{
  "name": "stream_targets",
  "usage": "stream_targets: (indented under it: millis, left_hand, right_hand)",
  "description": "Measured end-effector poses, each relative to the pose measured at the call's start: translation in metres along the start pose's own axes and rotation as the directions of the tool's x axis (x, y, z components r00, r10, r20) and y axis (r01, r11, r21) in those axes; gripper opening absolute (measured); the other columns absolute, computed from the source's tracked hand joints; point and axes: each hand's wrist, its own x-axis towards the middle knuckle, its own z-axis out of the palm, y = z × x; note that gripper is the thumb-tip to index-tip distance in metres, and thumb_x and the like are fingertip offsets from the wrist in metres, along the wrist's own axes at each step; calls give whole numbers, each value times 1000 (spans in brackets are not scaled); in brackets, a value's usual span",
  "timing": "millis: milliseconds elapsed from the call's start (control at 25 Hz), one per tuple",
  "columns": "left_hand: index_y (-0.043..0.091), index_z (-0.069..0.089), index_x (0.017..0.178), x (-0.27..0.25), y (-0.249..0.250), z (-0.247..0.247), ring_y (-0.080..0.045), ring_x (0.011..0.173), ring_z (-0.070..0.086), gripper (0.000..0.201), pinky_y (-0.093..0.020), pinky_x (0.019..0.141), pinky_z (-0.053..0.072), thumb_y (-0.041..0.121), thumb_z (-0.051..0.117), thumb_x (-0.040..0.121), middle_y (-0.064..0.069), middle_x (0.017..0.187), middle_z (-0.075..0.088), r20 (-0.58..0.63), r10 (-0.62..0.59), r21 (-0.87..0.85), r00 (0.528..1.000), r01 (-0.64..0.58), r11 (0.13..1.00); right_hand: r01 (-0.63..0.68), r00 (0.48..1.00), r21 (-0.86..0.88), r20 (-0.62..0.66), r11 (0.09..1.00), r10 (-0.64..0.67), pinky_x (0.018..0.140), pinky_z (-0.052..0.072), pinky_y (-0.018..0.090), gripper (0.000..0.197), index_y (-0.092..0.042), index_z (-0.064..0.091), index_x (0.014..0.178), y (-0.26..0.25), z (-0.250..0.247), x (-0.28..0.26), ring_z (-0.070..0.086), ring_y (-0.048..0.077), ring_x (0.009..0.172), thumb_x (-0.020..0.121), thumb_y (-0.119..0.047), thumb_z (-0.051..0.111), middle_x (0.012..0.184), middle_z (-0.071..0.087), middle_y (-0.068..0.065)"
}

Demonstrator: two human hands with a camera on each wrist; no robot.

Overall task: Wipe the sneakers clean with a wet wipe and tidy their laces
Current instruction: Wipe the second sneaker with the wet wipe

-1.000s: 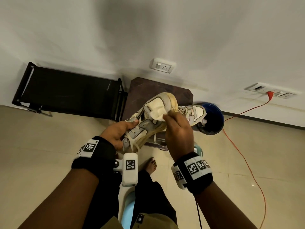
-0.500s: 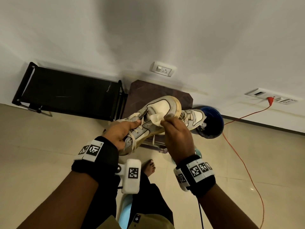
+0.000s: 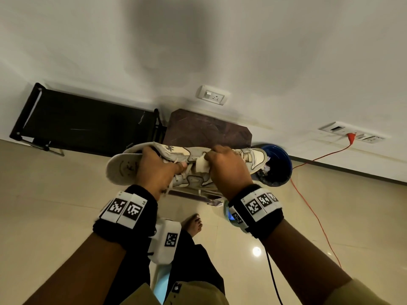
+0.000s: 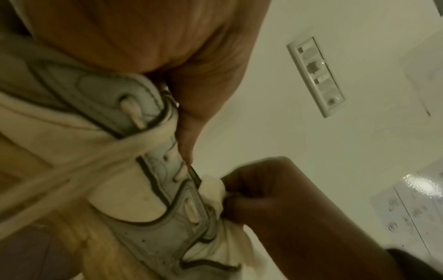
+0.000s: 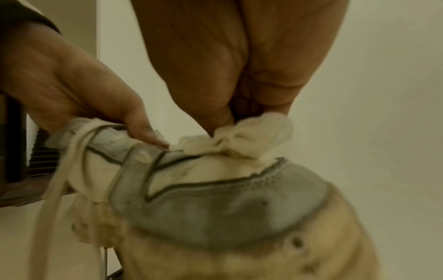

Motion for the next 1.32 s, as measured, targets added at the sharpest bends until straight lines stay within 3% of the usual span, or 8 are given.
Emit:
stream_targets:
  millis: [160,360,640,800,920,1040,1160,1320]
  left_hand:
    - [10,46,118,11,4,-14,-18,105,60,64,-37,93,49,10,84,66,-2,112,62,-2,12,4,1000,-12,1000]
    - [15,45,124,-3,7,-14,-20,110,58,71,-44,97,48,15,85,65,0,119,61,102,80,180,992,-98,979]
    - [15,49,118,0,4,-16,-21,104,62,69,-47,95,50,15,87,61,-1,111,66,30,31,126,999,-35,991]
    - [16,54,116,-10,-4,-3,-18,100,64,65,-43,94,51,13,87,60,1,107,68,95,7,87,995,-15,996]
    - [15,54,116,-14,-3,3,-19,102,62,63,-44,94,51,11,86,61,-1,109,67,40,8,25,999,-9,1000]
    - [15,61,104,-17,-1,5,-17,95,66,45,-35,81,54,8,83,66,-1,100,70,67,-15,-29,998,17,999]
    - [13,69,96,-31,4,17,-13,89,67,23,-25,69,50,4,75,76,-2,93,73,177,-28,-69,984,40,997]
    - [6,70,96,-39,6,30,-30,91,70,19,-50,86,54,3,73,78,-13,94,74,213,-124,-189,969,166,968]
  right_hand:
    - [63,997,29,-39,998,-61,60,56,41,18,-5,68,89,-3,11,-38,63,31,77,72,-5,75,86,67,13]
    - [-32,991,48,-125,998,38,60,51,39,18,-5,69,86,3,-4,-3,60,33,77,76,-3,54,85,64,13]
    - [129,988,51,-94,990,-124,63,52,35,20,-5,69,87,11,-13,-49,63,30,76,69,0,74,86,66,11]
    - [-29,992,61,-118,998,36,62,48,35,26,-5,71,88,33,-27,-21,62,35,77,66,7,67,84,65,13]
    - [52,986,64,-159,997,-42,60,50,36,23,-5,70,84,40,-25,-38,62,33,74,65,9,68,83,66,12]
    - [96,977,77,-196,992,-79,59,52,33,20,-6,69,84,38,-18,-75,61,28,75,67,3,73,86,65,9]
    - [-17,955,118,-291,993,52,59,52,34,25,-4,70,87,55,-22,-60,61,31,74,66,9,69,86,65,11]
    - [-71,913,95,-395,993,103,59,50,33,24,-5,71,86,67,-23,-57,61,30,75,66,9,69,87,66,10]
